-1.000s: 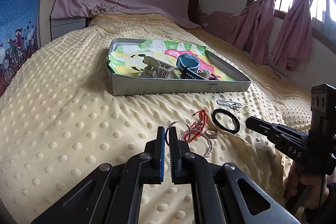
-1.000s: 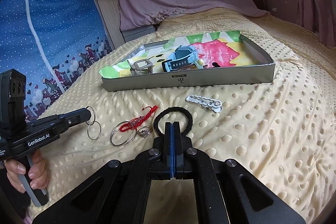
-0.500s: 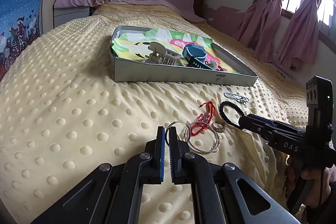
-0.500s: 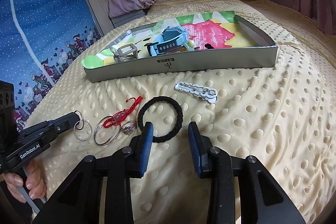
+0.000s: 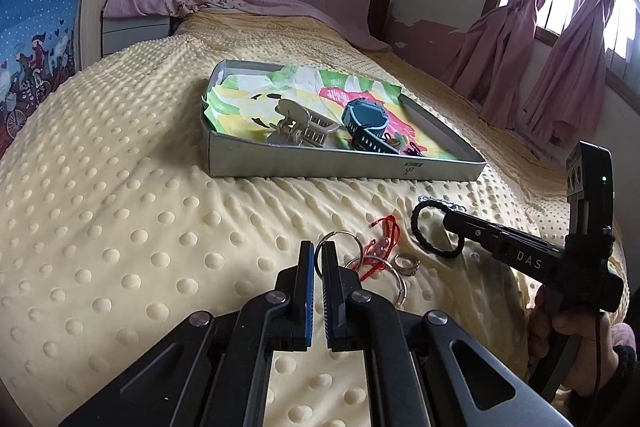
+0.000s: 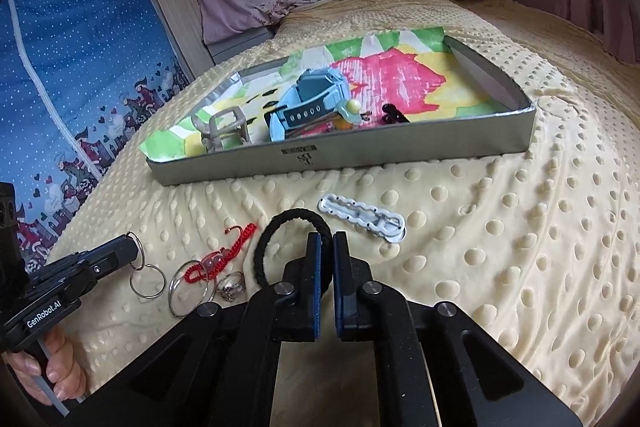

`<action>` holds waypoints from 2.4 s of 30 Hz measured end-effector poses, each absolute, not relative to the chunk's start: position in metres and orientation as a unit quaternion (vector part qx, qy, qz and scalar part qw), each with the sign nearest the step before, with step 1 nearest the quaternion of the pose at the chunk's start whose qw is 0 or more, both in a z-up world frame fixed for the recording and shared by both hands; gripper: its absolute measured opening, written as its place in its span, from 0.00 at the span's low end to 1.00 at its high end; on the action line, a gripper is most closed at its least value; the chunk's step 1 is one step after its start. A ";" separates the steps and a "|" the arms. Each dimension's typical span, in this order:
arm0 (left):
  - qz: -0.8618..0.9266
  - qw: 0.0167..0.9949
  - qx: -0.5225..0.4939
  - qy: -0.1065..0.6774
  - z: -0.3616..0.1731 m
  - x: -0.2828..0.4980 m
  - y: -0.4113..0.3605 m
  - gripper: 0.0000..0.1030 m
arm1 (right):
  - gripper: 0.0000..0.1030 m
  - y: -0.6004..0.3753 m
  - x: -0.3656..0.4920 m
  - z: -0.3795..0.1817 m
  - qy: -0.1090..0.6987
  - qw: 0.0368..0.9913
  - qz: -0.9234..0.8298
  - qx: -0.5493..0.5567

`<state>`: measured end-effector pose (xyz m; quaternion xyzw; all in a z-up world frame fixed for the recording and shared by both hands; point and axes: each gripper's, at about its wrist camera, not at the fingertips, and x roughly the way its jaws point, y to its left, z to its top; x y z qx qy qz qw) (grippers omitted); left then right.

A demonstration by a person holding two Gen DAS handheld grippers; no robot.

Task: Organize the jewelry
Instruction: 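Carry the black hair tie into the tray with right tool while left tool carries a silver ring there, then open both tools and withdraw them from the tray toward the remaining rings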

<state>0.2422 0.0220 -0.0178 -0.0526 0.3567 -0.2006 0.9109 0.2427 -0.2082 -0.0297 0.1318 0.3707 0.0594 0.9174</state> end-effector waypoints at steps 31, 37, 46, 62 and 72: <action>-0.220 0.908 -0.053 0.352 0.008 0.374 -0.110 0.04 | 0.05 -0.293 0.325 -0.007 0.323 0.937 0.000 0.135; -0.216 0.900 -0.055 0.374 -0.005 0.374 -0.115 0.04 | 0.05 -0.290 0.329 -0.014 0.333 0.934 0.004 0.133; -0.203 0.899 -0.070 0.383 -0.007 0.372 -0.107 0.04 | 0.09 -0.294 0.320 -0.015 0.331 0.935 -0.002 0.130; -0.201 0.913 -0.079 0.346 0.020 0.319 -0.077 0.07 | 0.64 -0.295 0.253 0.018 0.256 0.959 -0.009 0.122; -0.171 0.945 -0.070 0.269 0.046 0.260 -0.043 0.73 | 0.95 -0.283 0.199 0.044 0.202 0.972 -0.005 0.122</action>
